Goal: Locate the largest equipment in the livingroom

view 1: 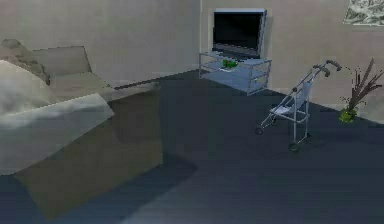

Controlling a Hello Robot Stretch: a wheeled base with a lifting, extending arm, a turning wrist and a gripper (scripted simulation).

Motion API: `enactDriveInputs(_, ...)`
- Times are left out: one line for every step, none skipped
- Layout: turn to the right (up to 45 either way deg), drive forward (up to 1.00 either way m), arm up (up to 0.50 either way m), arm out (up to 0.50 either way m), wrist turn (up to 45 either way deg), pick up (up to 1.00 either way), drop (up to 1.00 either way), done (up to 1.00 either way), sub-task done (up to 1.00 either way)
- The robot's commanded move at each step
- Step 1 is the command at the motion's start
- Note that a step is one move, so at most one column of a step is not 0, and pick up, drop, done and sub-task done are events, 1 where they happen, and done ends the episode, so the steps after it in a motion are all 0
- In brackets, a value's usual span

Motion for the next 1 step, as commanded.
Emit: enactDriveInputs(0.0, 0.5, 0.0, 0.0, 0.0, 0.0, 0.0, 0.0, 0.0)
